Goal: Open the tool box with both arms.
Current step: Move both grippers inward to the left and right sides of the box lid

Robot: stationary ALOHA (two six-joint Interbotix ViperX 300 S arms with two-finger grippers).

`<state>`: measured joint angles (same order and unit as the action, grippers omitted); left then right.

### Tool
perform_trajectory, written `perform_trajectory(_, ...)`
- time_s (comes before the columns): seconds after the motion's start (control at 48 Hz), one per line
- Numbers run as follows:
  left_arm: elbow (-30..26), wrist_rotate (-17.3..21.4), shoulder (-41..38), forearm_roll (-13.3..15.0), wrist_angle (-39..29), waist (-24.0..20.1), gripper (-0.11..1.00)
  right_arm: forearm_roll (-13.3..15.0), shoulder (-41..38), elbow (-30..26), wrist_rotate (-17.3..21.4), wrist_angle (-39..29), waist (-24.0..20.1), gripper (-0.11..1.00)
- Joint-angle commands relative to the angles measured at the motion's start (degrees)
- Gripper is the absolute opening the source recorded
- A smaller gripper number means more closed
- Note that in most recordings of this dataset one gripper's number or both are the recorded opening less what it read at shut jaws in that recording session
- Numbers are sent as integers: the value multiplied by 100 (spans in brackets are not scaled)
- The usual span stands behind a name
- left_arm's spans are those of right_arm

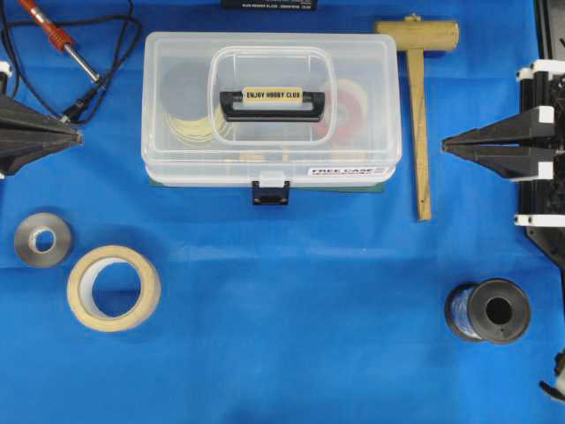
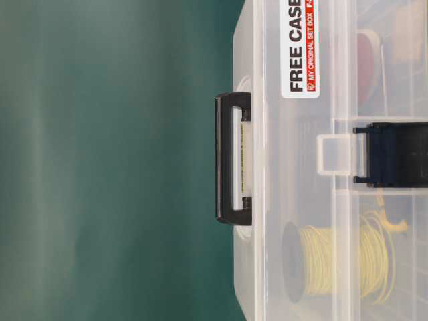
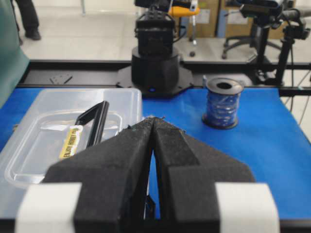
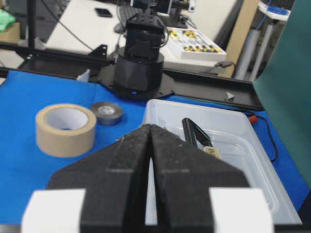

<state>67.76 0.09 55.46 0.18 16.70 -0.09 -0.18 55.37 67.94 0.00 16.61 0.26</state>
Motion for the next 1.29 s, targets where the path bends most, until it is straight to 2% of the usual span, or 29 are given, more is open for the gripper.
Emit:
perform_trajectory(0.0,-211,114,-26,149,-290,-35,0,0,-35,-193,18,26,44,0)
perform_trajectory(0.25,-255,606,-26,167,-853,-272,0,-79,-35,-439,114,-1406,598,0)
perform_trajectory(0.479,-211,633,-70,185,-1397,-668,0,-105,-44,-492,316,-2575,835,1)
perform_trajectory(0.52,-185,633,-97,193,-1459,-756,2,-105,-53,-492,334,-2725,870,4)
perform_trajectory(0.562,-158,624,-123,193,-1512,-853,8,-105,-79,-492,343,-2865,914,12)
perform_trajectory(0.624,-97,615,-185,193,-1617,-1020,24,-97,-123,-475,343,-3041,1002,30)
perform_trajectory(0.77,0,615,-352,193,-1802,-1327,69,0,-378,-422,299,-3516,1283,74)
perform_trajectory(0.832,53,615,-466,193,-1819,-1424,83,26,-527,-396,299,-3639,1406,84)
perform_trajectory(0.895,105,615,-633,193,-1784,-1503,91,35,-686,-378,281,-3674,1512,84)
perform_trajectory(1.041,176,606,-1055,193,-1679,-1591,90,44,-1081,-369,246,-3568,1705,83)
perform_trajectory(1.27,158,615,-1837,193,-1248,-1749,90,70,-1696,-422,229,-3226,1749,83)
